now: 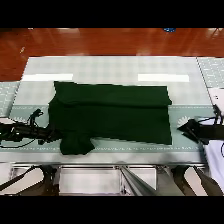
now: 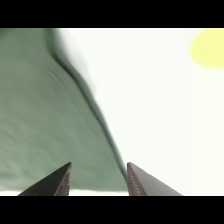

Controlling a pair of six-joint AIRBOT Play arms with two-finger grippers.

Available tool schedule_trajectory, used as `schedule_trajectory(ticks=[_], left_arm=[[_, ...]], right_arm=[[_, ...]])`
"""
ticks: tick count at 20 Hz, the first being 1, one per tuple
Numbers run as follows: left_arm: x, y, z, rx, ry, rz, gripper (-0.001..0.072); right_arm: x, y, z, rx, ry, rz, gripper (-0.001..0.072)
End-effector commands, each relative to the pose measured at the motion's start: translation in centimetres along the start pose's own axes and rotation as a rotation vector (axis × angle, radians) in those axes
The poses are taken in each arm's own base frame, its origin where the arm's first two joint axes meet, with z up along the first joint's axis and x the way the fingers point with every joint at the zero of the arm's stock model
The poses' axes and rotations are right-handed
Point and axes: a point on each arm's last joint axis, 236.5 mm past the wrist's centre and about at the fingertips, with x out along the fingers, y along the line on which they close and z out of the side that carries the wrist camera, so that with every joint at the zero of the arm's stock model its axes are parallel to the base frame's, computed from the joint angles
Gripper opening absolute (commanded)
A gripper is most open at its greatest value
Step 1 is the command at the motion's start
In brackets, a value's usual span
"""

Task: Fold the shirts.

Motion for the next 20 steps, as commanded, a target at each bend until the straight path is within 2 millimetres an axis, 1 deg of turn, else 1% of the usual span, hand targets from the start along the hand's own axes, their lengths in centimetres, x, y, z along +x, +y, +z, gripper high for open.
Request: schedule_trajectory(ticks=[1, 4, 6, 8, 9, 12, 13, 14, 15, 16, 17, 20], left_arm=[[-0.4, -0.6, 0.1, 0.016, -0.016, -0.009, 0.0020], [-0.4, -0.6, 0.1, 0.017, -0.017, -0.009, 0.0020], [-0.4, -0.6, 0.1, 0.021, -0.018, -0.008, 0.0020], [-0.4, -0.6, 0.2, 0.024, -0.021, -0.007, 0.0021], [-0.4, -0.5, 0.2, 0.024, -0.023, -0.006, 0.0020], [-0.4, -0.5, 0.3, 0.024, -0.026, -0.005, 0.0021], [-0.4, -0.5, 0.3, 0.024, -0.027, -0.004, 0.0020], [-0.4, -0.5, 0.4, 0.023, -0.029, -0.006, 0.0021], [-0.6, -0.7, 0.6, 0.026, -0.034, -0.008, 0.0020], [-0.9, -1.0, 1.1, 0.033, -0.048, -0.014, 0.0020], [-1.5, -1.6, 1.7, 0.046, -0.070, -0.020, 0.0020], [-4.2, -4.4, 4.9, 0.116, -0.184, -0.061, 0.0020]], right_arm=[[1.9, -1.6, -2.9, 0.017, 0.121, -0.046, 0.0406], [2.8, -1.4, -3.8, 0.015, 0.193, -0.045, 0.0406], [3.6, -0.6, -4.4, -0.002, 0.235, -0.016, 0.0406], [4.6, -0.1, -4.8, -0.025, 0.271, -0.018, 0.0406], [5.2, 0.4, -4.6, -0.025, 0.271, -0.004, 0.0406], [6.7, 3.1, -2.5, 0.008, 0.197, 0.097, 0.0406], [7.0, 3.9, -2.3, 0.003, 0.189, 0.129, 0.0379], [7.2, 4.9, -2.4, -0.017, 0.196, 0.164, 0.0211], [7.0, 6.1, -2.6, -0.073, 0.197, 0.216, 0.0019], [6.5, 7.1, -2.7, -0.104, 0.200, 0.257, 0.0017], [5.9, 7.4, -2.4, -0.120, 0.196, 0.265, 0.0017], [3.4, 7.8, -0.1, -0.184, 0.131, 0.247, 0.0017]])
